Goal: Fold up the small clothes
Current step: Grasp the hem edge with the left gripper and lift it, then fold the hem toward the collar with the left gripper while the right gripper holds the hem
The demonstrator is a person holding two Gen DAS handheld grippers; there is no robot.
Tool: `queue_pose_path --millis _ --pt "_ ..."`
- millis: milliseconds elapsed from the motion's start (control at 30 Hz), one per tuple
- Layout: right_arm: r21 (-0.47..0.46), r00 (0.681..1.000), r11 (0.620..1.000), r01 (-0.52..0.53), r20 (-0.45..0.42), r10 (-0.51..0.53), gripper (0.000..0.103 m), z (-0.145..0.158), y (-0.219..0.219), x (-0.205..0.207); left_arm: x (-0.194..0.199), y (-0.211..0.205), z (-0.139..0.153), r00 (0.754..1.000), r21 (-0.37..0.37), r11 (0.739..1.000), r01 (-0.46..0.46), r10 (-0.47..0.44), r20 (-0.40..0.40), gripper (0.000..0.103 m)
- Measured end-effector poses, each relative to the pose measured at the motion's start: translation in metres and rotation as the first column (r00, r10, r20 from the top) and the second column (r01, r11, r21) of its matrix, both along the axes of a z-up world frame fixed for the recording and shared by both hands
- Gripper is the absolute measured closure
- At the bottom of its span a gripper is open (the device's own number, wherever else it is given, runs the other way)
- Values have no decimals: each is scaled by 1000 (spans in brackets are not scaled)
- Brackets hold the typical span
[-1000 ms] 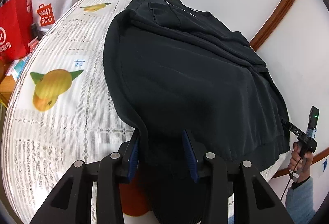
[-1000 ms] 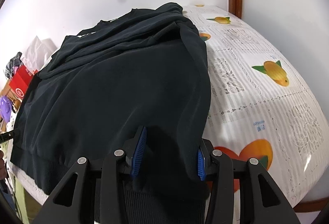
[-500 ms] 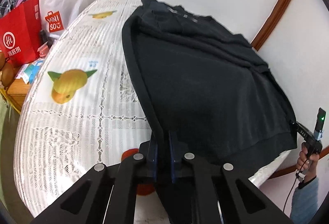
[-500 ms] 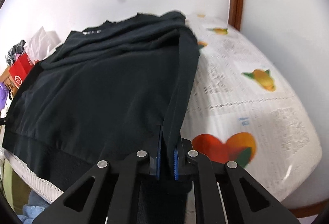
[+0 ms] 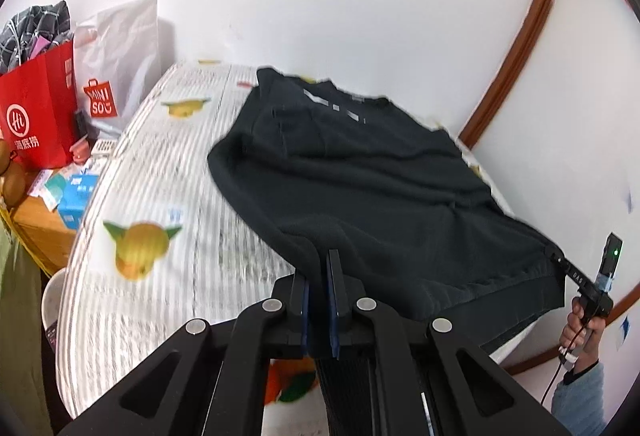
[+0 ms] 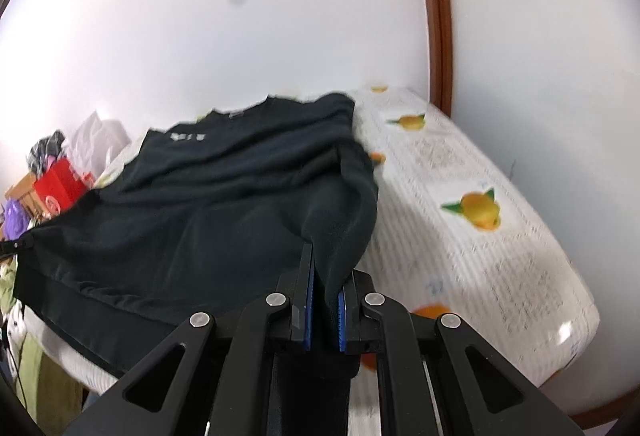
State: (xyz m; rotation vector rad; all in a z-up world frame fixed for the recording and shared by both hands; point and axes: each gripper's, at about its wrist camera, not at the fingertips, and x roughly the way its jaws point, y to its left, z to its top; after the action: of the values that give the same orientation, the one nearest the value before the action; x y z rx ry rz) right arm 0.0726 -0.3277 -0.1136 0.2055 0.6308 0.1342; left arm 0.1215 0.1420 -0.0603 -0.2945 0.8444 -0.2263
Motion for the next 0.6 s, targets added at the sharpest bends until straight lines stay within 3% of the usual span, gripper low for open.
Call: queue_pose_path --millis 300,600 --pt "-9 997 1000 29 73 -28 94 44 7 47 50 8 25 996 -25 999 -27 29 82 96" --pt "-21 995 999 50 88 -48 94 66 28 124 129 6 33 992 23 997 -75 72 102 96"
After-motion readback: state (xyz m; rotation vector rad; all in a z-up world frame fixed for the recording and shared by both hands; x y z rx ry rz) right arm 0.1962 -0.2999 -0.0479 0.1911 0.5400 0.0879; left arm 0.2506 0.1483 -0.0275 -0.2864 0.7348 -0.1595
